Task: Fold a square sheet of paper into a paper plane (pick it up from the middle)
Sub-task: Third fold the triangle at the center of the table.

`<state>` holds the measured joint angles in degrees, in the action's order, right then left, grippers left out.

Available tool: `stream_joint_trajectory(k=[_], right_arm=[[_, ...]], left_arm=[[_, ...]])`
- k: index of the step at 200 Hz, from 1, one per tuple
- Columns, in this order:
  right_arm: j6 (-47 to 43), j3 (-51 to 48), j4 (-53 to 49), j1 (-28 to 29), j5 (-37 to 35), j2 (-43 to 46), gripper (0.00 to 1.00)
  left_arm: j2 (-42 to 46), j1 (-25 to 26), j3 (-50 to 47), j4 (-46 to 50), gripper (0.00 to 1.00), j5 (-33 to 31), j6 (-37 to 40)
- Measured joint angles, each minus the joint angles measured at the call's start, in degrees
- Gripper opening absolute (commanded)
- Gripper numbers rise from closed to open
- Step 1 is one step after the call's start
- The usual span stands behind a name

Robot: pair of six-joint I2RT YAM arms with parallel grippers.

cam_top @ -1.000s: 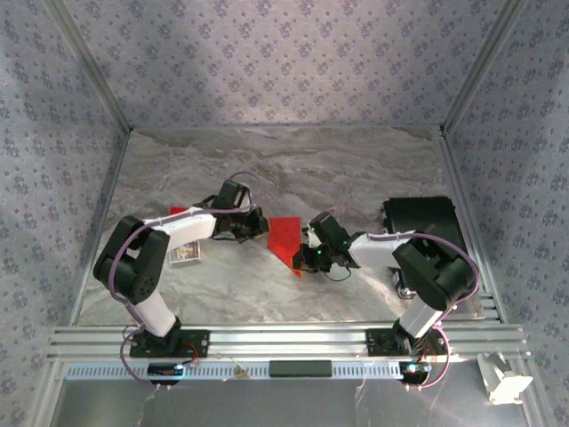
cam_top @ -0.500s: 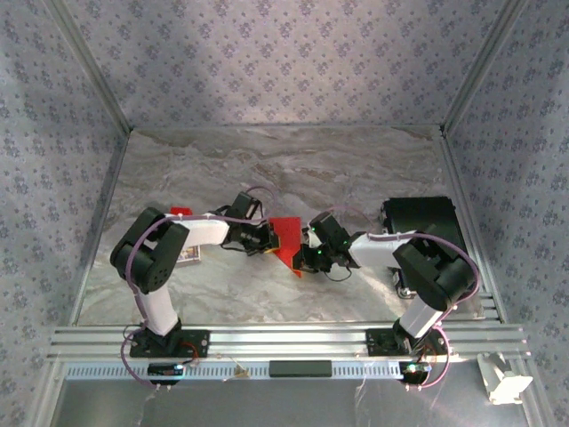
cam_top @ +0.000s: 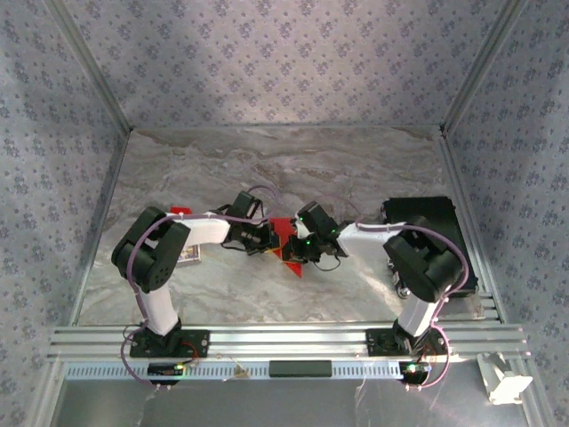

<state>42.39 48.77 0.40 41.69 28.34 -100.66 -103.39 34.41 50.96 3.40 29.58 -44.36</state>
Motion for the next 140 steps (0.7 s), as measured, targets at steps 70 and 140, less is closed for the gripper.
stream_joint_trajectory(k=[70,140], right_arm=[[-0.7,-3.0,1.5,0.1,0.4,0.6,0.04],[-0.6,-4.2,-0.9,0.1,1.2,4.4,0.04]], left_arm=[[-0.3,-0.1,0.0,-0.2,0.0,0.7,0.4],[-0.6,-0.3,0.0,-0.4,0.0,1.5,0.4]])
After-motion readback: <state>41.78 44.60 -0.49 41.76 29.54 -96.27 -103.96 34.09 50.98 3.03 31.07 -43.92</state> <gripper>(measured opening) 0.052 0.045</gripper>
